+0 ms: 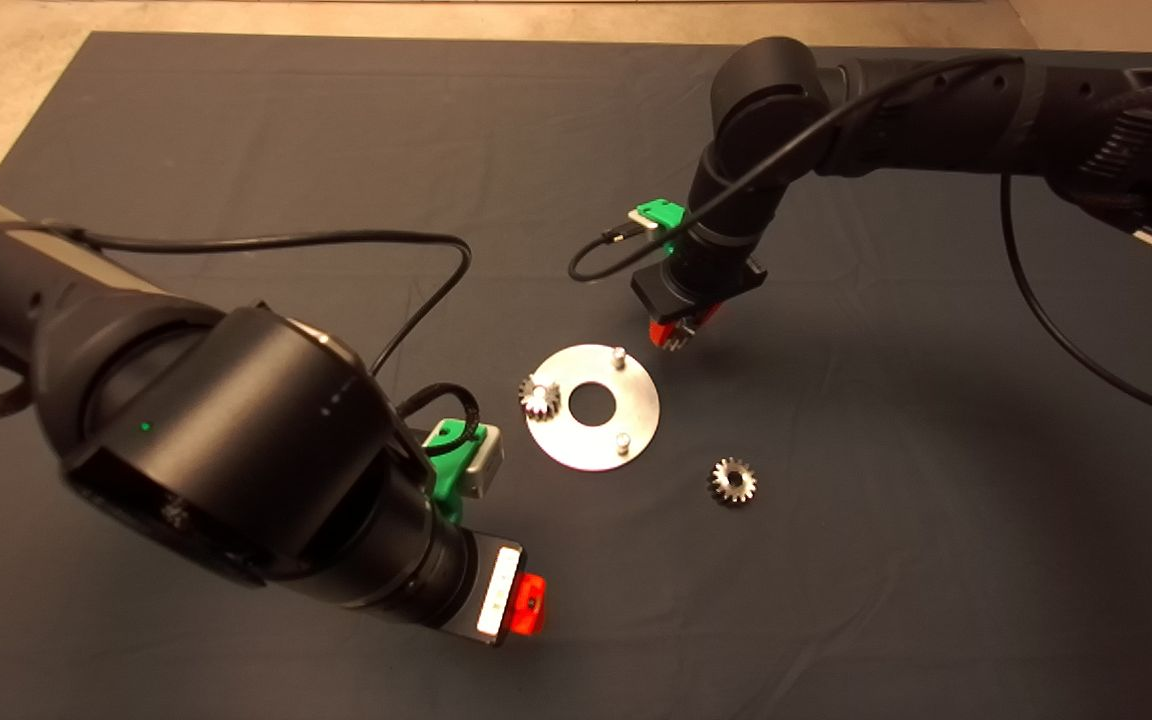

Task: Install three planetary gears onto the carrier pins

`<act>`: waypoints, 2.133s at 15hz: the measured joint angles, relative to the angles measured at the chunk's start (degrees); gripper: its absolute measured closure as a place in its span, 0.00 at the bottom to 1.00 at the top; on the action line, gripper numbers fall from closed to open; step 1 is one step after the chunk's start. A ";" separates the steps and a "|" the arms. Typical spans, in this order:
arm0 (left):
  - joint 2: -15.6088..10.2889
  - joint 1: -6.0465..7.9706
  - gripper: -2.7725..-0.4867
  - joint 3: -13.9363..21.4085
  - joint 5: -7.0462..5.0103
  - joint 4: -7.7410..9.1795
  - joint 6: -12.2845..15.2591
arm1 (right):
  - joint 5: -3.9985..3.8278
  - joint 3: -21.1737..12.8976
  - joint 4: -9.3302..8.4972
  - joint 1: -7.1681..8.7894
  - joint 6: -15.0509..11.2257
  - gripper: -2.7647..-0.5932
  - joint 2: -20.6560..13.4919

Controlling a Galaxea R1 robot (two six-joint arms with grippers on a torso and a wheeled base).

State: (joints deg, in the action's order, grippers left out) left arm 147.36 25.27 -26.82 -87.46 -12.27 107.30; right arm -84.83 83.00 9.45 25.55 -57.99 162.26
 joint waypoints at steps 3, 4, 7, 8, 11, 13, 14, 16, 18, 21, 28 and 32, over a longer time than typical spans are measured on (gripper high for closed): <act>0.27 0.00 0.01 0.22 0.00 0.09 0.91 | -0.15 7.09 0.15 0.00 0.02 0.79 4.52; 0.27 0.00 0.01 0.28 0.00 0.09 1.11 | -0.20 9.30 0.13 0.00 0.13 0.79 6.09; 0.27 0.00 0.01 0.31 0.00 0.11 1.35 | -1.13 11.42 -0.13 0.00 1.41 0.79 7.58; 0.27 -0.01 0.01 0.31 0.00 0.11 1.35 | -1.61 11.56 -0.30 0.00 1.65 0.79 7.42; 0.27 -0.01 0.01 0.31 0.00 0.11 1.38 | -2.18 11.67 -1.61 0.00 2.71 0.79 7.40; 0.27 0.00 0.01 0.31 0.00 0.11 1.37 | -2.18 10.63 -3.12 0.00 2.89 0.79 7.42; 0.29 -0.02 0.01 0.31 0.02 0.11 1.38 | -2.18 10.33 -3.50 0.00 2.89 0.79 7.44; 0.27 -0.02 0.01 0.31 0.00 0.11 1.35 | -2.12 10.16 -3.55 0.00 2.89 0.79 7.47; 0.29 -0.02 0.01 0.28 0.00 0.09 1.35 | -2.16 10.16 -3.55 0.00 2.93 0.79 7.47; 0.27 -0.05 0.01 0.17 0.00 0.09 1.35 | -2.16 10.16 -3.55 -0.01 2.95 0.79 7.58; 0.28 -0.09 0.01 -0.09 0.00 0.11 1.35 | -2.11 10.18 -3.55 -1.74 3.11 0.79 7.87; 0.29 -0.35 0.01 -0.09 0.00 0.11 1.35 | -2.10 10.18 -3.56 -1.88 3.30 0.79 7.92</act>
State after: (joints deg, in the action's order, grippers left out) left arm 147.65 24.92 -26.92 -87.46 -12.15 108.65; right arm -86.93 93.18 5.89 23.67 -54.69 170.18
